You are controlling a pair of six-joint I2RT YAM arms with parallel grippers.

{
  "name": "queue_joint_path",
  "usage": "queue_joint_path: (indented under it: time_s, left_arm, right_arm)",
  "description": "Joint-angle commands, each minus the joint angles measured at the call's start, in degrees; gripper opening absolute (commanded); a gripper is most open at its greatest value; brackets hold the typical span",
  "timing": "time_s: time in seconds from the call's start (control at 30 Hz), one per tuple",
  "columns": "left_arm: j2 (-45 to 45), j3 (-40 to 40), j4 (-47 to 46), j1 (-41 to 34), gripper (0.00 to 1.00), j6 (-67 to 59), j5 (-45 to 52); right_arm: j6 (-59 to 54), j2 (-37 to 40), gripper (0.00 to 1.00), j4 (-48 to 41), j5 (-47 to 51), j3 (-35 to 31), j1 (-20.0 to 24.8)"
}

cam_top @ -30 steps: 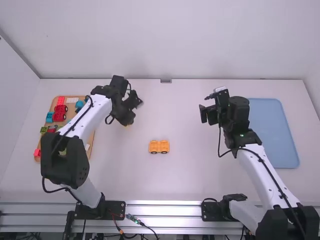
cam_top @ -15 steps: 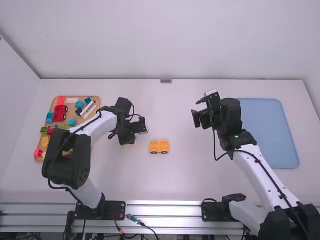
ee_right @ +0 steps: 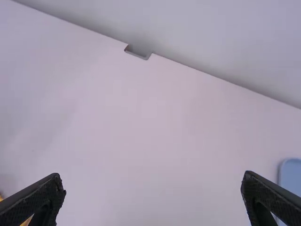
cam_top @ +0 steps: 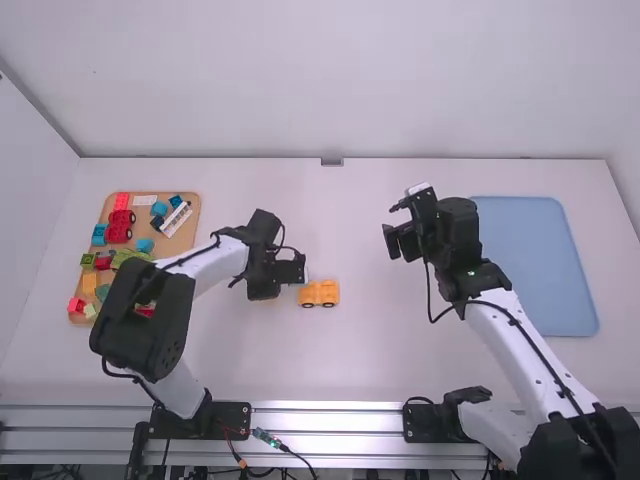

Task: Assemble lego blocks to make yellow taxi

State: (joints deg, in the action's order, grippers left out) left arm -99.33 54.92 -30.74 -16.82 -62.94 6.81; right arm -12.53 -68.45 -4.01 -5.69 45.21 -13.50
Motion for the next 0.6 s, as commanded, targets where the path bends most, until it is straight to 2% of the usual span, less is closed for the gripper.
queue_joint_path:
  time_s: [0.0, 0.07, 0.1, 0.13, 0.23, 0.27, 0.3, 0.33, 0.37, 0.43, 0.53, 0.57]
  left_arm:
    - [-0.01, -1.9, 1.51, -0.11, 0.06, -1.01, -0.09]
    - [-0.01, -2.71, 2.45, -0.11, 0.15, -1.29, 0.0]
    - [-0.01, -3.06, 2.91, -0.11, 0.26, -1.2, -0.13]
    - [-0.01, -3.41, 3.39, -0.11, 0.31, -1.18, -0.2]
    - [0.06, -3.39, 3.19, -0.11, 0.37, -1.2, -0.22]
    - [0.08, -2.86, 2.49, -0.11, 0.5, -0.83, -0.22]
    - [0.1, -2.67, 2.29, -0.11, 0.52, -0.66, -0.22]
    - [0.16, -1.49, 1.29, 0.07, 0.72, 0.63, -0.31]
    - [0.23, -0.74, 0.74, 0.09, 0.77, 1.68, -0.46]
    - [0.56, 1.05, -0.61, -0.22, 0.81, 4.61, -1.22]
    - [1.04, 4.96, -5.11, 0.09, 0.99, 8.68, -1.68]
    - [1.17, 5.95, -6.47, 0.15, 0.99, 9.4, -1.57]
  right_arm:
    - [-1.03, 0.01, 0.99, 0.11, -0.9, -0.24, 0.04]
    - [-1.03, 0.01, 0.99, 0.04, -0.81, -0.24, 0.04]
    - [-1.01, 0.01, 0.99, 0.02, -0.66, -0.24, 0.04]
    - [-1.03, 0.01, 0.99, -0.31, -0.7, -0.24, 0.04]
    - [-1.18, 0.01, 0.99, -0.55, -0.66, -0.24, -0.02]
    - [-1.9, 0.01, 0.99, -0.79, -0.79, -0.24, -0.07]
    - [-2.14, 0.01, 0.99, -0.83, -0.92, -0.24, -0.07]
    - [-3.65, 0.01, 0.99, -1.22, -2.27, -0.24, 0.07]
    - [-4.07, 0.01, 0.99, -1.27, -2.95, -0.24, 0.11]
    - [-4.52, 0.01, 0.99, -1.38, -3.78, -0.24, 0.02]
    - [-4.48, 0.01, 0.99, -1.36, -3.69, -0.24, 0.07]
    - [-4.46, 0.01, 0.99, -1.36, -3.69, -0.24, 0.11]
